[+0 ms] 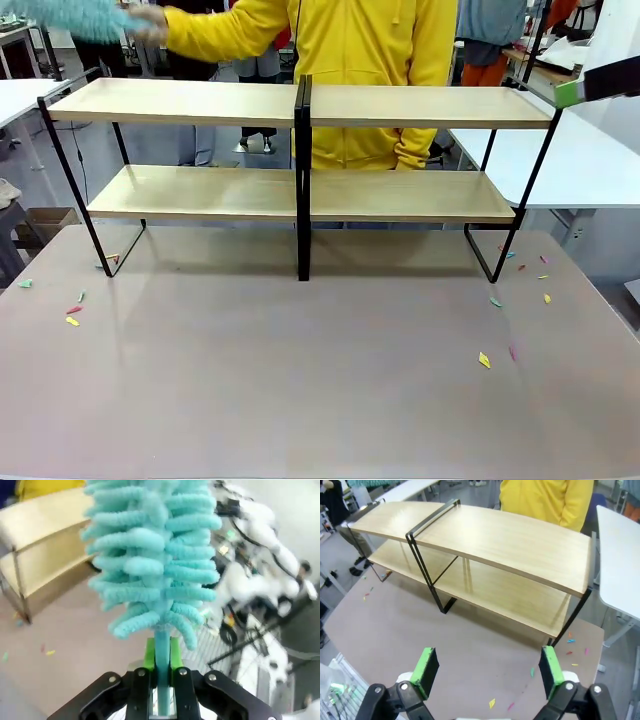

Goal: Clean the shelves.
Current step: Clean another randomly selected level of the Shelf with the Duster.

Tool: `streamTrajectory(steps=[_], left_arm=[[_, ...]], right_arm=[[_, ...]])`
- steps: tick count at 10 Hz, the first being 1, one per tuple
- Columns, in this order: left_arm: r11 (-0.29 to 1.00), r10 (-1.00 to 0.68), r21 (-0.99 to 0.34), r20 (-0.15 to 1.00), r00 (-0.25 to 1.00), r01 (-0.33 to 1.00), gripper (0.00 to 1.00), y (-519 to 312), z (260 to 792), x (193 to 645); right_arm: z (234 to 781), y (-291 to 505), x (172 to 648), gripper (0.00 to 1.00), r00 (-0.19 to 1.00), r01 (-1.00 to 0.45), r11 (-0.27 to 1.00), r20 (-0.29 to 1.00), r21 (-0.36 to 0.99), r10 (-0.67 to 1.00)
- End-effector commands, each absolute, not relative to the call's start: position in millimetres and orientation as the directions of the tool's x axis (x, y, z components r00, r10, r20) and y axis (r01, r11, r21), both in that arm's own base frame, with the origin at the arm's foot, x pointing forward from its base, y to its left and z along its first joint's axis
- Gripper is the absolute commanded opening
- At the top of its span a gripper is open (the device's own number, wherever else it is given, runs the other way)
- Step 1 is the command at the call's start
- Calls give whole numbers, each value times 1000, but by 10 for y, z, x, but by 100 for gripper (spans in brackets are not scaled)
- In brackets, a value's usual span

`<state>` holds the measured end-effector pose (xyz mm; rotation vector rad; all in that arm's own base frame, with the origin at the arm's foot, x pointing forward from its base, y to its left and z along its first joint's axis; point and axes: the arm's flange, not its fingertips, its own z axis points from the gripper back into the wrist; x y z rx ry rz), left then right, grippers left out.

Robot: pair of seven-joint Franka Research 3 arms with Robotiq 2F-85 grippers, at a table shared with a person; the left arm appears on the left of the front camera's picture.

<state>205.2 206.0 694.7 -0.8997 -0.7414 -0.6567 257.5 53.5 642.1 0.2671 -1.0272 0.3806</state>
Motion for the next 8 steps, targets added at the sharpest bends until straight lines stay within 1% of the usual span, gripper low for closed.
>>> streamTrajectory(steps=[1,2,3,8], left_arm=[[633,107,-626,653,749,456,13,1849,6773,2119],[605,228,-713,582,781,355,13,1909,6672,2129],[568,-91,-514,737,669,643,13,2153,6823,2099],[568,-91,-514,737,669,643,13,2153,6823,2099]], right_arm=[[6422,526,2577,100,460,-436,899,868,40,185],[6422,526,2577,100,460,-436,899,868,40,185],[6422,526,2577,100,460,-436,899,868,40,185],[6422,526,2577,100,460,-436,899,868,40,185]])
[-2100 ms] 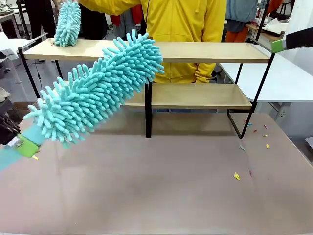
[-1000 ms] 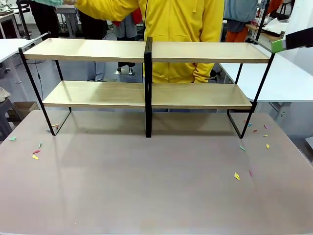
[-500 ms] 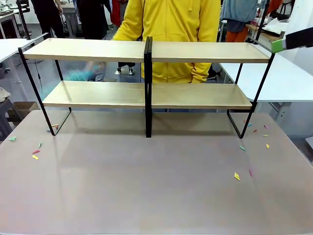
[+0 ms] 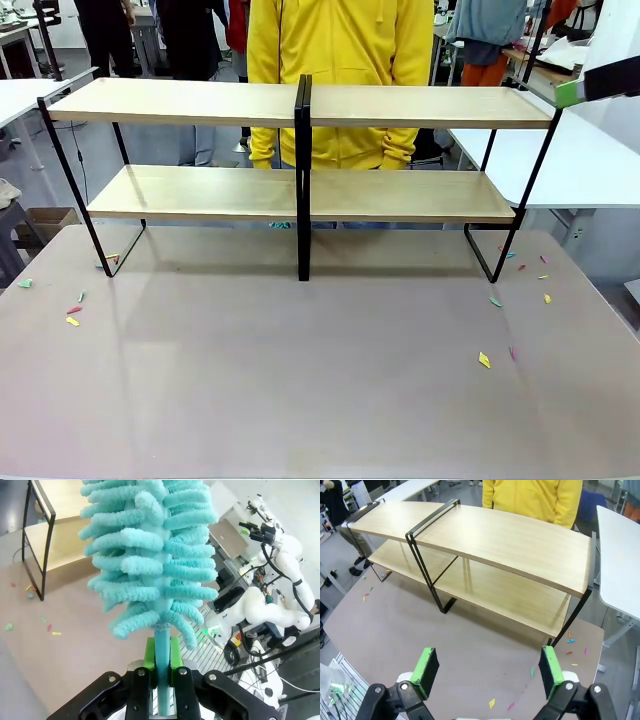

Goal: Clean the shelves.
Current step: Clean another randomly selected level of the Shelf with the Duster, then place the Duster on the table.

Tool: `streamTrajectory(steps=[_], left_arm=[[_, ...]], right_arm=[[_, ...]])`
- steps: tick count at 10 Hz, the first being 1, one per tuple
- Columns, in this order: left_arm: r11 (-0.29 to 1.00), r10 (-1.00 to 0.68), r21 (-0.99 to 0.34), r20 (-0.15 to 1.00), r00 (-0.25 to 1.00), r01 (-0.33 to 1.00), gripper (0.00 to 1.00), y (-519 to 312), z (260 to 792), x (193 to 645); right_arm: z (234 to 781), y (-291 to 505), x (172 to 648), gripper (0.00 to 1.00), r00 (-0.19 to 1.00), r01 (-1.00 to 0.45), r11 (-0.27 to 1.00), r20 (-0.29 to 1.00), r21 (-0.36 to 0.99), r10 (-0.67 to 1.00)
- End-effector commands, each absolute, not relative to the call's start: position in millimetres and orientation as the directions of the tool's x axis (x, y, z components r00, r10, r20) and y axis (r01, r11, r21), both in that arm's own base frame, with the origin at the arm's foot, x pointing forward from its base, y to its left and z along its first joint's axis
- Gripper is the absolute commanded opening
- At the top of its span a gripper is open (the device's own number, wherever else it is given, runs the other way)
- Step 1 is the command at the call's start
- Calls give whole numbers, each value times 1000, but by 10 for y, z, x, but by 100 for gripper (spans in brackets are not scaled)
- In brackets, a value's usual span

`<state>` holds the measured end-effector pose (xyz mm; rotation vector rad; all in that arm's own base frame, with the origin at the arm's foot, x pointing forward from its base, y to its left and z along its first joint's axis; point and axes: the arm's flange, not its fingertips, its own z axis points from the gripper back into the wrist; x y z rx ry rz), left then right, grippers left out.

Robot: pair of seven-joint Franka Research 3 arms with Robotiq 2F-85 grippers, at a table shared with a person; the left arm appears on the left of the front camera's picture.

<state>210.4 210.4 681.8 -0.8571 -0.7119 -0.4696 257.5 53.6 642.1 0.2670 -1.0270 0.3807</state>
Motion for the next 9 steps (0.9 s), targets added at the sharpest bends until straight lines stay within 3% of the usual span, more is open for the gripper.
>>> streamTrajectory(steps=[1,9], left_arm=[[568,-91,-514,737,669,643,13,2153,6823,2099],[568,-91,-514,737,669,643,13,2153,6823,2099]], right_arm=[[6422,526,2577,100,460,-436,899,868,40,185],[6422,526,2577,100,460,-436,899,868,40,185]])
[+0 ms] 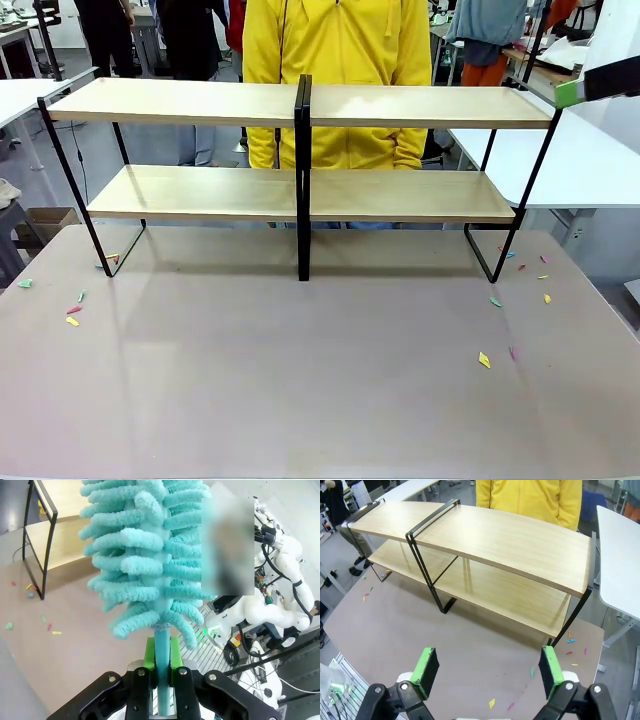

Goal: Clean the shelves.
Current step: Place the Duster on the table.

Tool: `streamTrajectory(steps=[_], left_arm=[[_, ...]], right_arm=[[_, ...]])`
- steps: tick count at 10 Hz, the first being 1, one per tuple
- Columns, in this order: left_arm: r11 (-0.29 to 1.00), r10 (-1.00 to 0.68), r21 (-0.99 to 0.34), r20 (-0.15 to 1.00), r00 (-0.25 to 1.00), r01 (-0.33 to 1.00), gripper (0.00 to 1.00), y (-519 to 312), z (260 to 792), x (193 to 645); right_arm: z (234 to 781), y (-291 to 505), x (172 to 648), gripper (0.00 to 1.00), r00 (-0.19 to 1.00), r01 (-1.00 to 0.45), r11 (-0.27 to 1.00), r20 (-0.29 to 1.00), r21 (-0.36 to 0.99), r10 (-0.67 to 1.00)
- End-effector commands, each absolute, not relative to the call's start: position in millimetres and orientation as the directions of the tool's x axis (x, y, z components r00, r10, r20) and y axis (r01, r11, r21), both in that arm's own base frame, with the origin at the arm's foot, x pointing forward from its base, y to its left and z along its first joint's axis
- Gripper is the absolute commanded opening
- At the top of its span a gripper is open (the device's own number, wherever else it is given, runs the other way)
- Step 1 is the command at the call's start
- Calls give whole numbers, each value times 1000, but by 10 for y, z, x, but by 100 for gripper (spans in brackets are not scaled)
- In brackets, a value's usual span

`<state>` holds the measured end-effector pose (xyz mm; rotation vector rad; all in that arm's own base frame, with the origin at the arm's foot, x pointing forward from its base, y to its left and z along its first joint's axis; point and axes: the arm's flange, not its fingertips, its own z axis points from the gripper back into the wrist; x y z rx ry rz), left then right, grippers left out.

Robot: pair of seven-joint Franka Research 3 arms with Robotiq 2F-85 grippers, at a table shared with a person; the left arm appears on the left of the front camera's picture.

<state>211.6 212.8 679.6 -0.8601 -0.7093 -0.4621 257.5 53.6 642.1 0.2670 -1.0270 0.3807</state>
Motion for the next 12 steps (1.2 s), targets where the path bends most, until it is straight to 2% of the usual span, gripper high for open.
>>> streamTrajectory(steps=[1,5,6,7,8,9,10,12], left_arm=[[568,-91,-514,737,669,643,13,2153,6823,2099],[578,-88,-521,725,683,628,13,2128,6796,2116],[548,-403,-518,525,750,657,13,1661,6595,2243],[462,-603,-555,376,704,692,13,1367,6330,2283],[361,-796,-620,185,577,697,13,1109,6005,2352],[328,-883,-655,44,467,681,13,923,5685,2330],[319,-922,-637,-38,385,702,13,773,5411,2260],[200,-980,-717,-153,129,668,13,381,5000,2216]], right_arm=[[6422,526,2577,100,460,-436,899,868,40,185],[6421,536,2575,100,461,-428,903,869,38,182],[6135,668,2694,100,630,-508,829,757,234,173],[5731,650,2840,100,768,-483,732,633,480,92],[5259,541,2952,100,903,-344,582,430,737,-11],[4958,433,2941,100,960,-210,472,271,856,-65],[4805,294,2902,100,974,-136,390,194,911,-114],[4658,189,2804,100,976,-93,384,161,919,-147]])
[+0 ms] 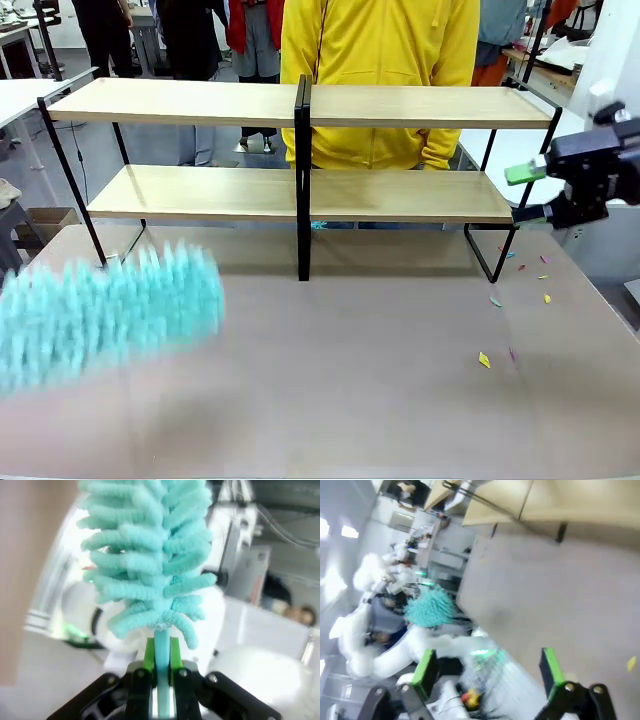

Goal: Clean the shelves.
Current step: Place the Duster on the table.

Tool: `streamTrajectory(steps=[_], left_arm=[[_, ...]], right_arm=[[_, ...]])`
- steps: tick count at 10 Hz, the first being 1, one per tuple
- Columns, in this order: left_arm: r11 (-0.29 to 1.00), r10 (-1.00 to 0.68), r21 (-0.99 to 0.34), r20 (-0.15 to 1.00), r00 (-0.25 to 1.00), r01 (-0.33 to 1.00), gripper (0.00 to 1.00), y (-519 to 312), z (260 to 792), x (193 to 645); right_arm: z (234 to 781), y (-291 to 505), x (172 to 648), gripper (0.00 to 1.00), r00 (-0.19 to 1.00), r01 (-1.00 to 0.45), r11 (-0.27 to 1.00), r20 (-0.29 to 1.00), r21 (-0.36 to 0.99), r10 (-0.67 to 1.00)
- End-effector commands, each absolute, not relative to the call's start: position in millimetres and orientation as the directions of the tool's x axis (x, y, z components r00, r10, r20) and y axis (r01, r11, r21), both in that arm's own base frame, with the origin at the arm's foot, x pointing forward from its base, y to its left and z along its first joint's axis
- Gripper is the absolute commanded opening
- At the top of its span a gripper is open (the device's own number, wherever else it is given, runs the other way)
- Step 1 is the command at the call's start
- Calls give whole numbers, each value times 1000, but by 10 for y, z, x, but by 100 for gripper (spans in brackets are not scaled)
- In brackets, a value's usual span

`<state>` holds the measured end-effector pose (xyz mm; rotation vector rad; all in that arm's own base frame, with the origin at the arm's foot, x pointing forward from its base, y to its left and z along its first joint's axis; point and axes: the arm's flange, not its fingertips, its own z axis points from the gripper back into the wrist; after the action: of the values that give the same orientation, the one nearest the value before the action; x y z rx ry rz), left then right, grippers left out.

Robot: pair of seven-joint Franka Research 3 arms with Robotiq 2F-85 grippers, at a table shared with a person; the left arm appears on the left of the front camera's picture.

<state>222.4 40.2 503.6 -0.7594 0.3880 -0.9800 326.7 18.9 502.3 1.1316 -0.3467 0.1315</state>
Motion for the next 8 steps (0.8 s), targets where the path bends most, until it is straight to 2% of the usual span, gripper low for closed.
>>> streamTrajectory(steps=[1,2,3,4,5,6,7,8], left_arm=[[215,-973,-712,-213,86,669,13,134,4685,2202],[365,-931,-649,-238,277,667,13,-33,4516,2324],[299,-919,-742,-54,390,600,13,202,4806,2176],[299,-919,-742,-54,390,600,13,202,4806,2176],[308,-945,-726,-156,289,615,13,-42,4554,2207],[242,-960,-761,-96,265,602,13,-143,4444,2374],[225,-947,-800,-46,318,556,13,-295,4269,2735],[239,-926,-800,-18,376,550,13,-394,4217,3000]], right_arm=[[4635,126,2742,100,973,-112,370,177,922,-147],[4641,92,2696,100,974,-129,413,194,902,-119],[4926,72,3243,100,966,-191,357,240,914,-97],[4926,72,3243,100,966,-191,357,240,914,-97],[4842,-38,3199,100,979,-124,347,173,930,-112],[4687,211,3386,100,999,-41,347,39,937,11],[4428,438,3533,100,993,53,298,-83,953,88],[4306,532,3566,100,989,94,287,-121,953,79]])
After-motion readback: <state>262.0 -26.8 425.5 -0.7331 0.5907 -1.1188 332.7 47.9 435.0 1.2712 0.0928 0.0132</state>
